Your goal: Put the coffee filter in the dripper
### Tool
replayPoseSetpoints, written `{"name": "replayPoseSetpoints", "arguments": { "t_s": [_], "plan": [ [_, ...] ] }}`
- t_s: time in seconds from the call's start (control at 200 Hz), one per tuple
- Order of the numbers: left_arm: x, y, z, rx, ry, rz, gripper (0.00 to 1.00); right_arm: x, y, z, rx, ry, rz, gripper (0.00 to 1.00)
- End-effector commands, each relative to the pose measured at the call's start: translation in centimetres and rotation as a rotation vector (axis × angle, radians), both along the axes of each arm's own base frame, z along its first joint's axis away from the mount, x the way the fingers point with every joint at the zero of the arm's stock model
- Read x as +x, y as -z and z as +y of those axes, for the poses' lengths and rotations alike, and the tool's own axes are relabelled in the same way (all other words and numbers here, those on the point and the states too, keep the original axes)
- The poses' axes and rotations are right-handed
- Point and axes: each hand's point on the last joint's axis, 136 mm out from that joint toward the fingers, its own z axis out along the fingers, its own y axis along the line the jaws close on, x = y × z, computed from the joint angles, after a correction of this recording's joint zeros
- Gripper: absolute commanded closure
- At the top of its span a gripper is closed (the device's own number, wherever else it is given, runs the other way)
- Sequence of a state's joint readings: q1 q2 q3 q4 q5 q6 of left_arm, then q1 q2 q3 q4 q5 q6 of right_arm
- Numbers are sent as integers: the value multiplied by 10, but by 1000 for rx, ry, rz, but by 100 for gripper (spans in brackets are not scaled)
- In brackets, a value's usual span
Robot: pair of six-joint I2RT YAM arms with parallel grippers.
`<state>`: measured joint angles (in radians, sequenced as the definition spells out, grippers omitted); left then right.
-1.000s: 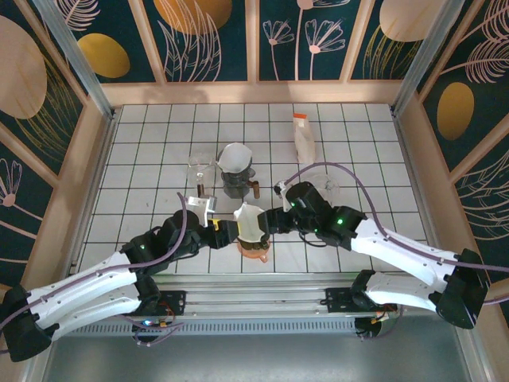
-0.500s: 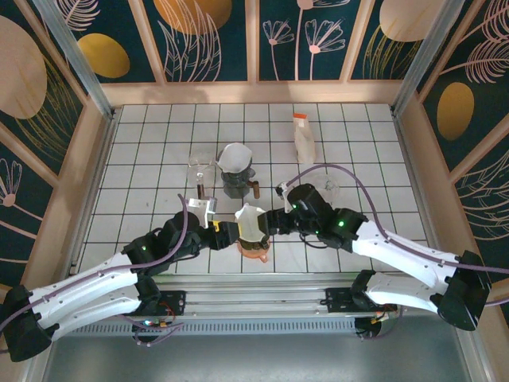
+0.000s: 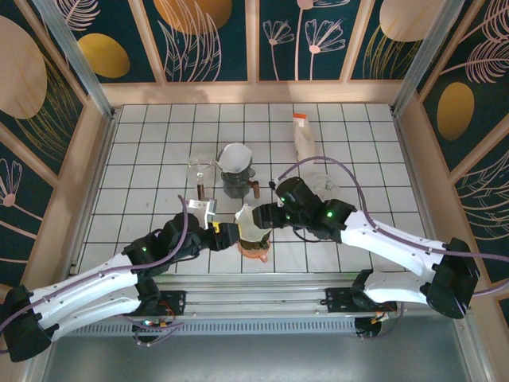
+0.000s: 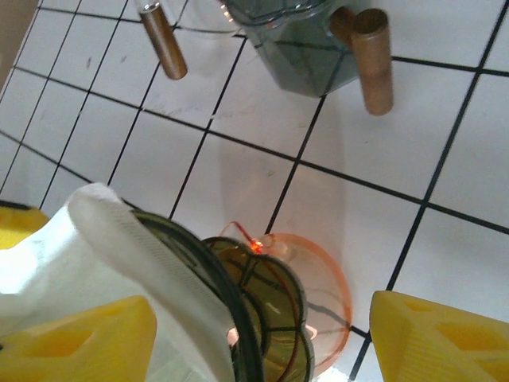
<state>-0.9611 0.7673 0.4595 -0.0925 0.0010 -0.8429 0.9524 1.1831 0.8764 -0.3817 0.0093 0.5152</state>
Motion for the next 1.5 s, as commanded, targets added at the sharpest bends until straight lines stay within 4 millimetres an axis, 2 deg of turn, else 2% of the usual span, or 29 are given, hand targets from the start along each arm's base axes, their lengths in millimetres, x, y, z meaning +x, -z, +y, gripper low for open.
{"name": "replayPoseSetpoints", "arguments": {
  "t_s": [0.0, 0.195, 0.36, 0.655, 0.951, 1.021, 1.171, 1.241, 1.426, 1.491],
  "plan": [
    [-1, -3, -2, -29, 9, -2, 33, 11, -4, -3, -19, 75, -36, 29],
    [0, -3, 1, -27, 1, -7, 30, 4, -16, 6, -5, 50, -56, 29],
    [0, -5, 0, -31, 2, -12, 29, -10, -23, 2, -13, 49, -61, 29],
    [0, -5, 0, -32, -1, -11, 30, -35, -9, -17, -5, 82, -14, 31],
    [1, -10, 0, -43, -6, -13, 29, -42, 2, -20, -22, 89, 4, 37],
    [1, -16, 1, -54, -10, -19, 28, -42, 1, -21, -23, 90, 1, 38],
    [3, -48, 9, -99, -29, -88, 20, -42, 2, -20, -26, 86, 6, 38],
    [2, -54, 9, -93, -19, -99, 18, -43, 3, -20, -27, 85, 7, 38],
    [2, -37, -1, -34, 24, -65, 17, -42, 3, -18, -33, 83, 7, 39],
    [2, -29, -3, -14, 29, -47, 22, -42, 2, -17, -32, 81, 7, 38]
  ]
}}
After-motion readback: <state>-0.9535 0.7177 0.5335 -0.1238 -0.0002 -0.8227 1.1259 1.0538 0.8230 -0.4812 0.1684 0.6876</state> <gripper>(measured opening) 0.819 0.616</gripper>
